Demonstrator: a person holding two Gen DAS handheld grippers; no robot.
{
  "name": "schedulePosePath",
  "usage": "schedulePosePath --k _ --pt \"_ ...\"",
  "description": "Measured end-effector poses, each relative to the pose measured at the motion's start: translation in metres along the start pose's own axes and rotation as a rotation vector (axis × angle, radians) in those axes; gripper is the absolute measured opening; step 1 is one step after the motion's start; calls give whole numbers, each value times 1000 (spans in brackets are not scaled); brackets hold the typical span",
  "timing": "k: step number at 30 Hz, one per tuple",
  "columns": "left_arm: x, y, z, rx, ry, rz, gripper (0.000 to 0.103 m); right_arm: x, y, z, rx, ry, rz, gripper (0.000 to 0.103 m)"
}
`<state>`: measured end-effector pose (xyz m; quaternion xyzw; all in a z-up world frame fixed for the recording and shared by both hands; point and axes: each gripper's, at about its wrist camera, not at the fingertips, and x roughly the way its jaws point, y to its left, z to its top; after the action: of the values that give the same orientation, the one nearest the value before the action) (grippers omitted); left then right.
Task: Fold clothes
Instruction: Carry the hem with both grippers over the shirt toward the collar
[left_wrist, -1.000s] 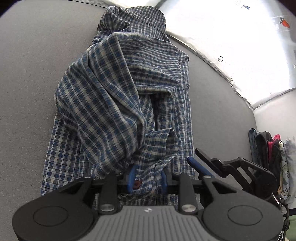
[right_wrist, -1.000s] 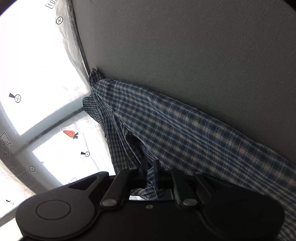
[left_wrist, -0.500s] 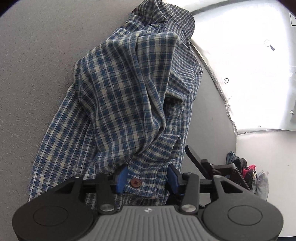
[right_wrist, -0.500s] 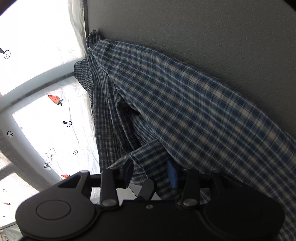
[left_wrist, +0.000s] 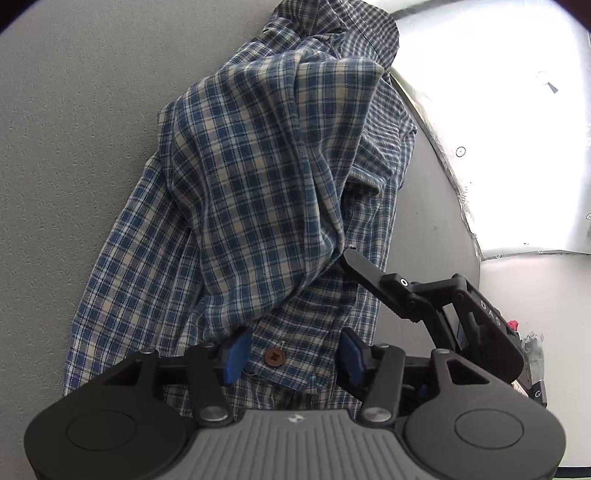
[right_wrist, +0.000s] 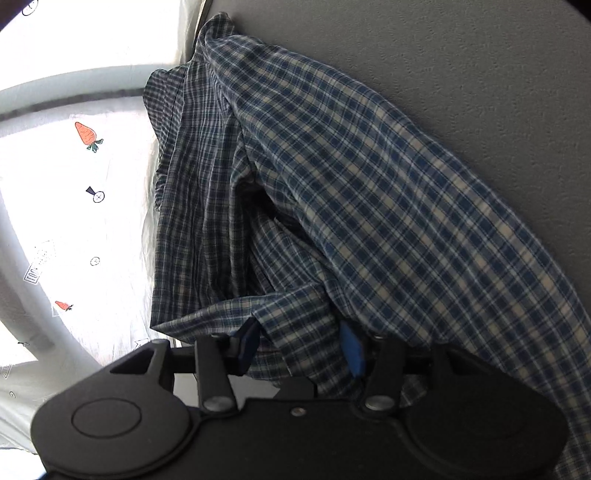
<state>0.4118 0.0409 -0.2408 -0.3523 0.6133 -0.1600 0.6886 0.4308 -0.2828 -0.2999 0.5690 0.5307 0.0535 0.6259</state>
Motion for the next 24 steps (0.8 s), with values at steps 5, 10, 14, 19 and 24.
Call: schedulePosePath --k 5,10,14,19,24 --pt "2 1 -1 3 2 4 54 2 6 -4 -43 -2 -13 55" --pt "4 4 -5 2 -5 1 55 2 10 -12 -107 -9 -32 57" --pt "-2 0 -11 22 -35 12 55 3 9 -17 -135 -7 -41 16" --pt "-24 0 -29 24 -106 -25 60 -19 -5 -26 -74 -46 76 10" --pt "-47 2 -53 24 -172 -86 61 -64 -28 -41 19 -130 263 10"
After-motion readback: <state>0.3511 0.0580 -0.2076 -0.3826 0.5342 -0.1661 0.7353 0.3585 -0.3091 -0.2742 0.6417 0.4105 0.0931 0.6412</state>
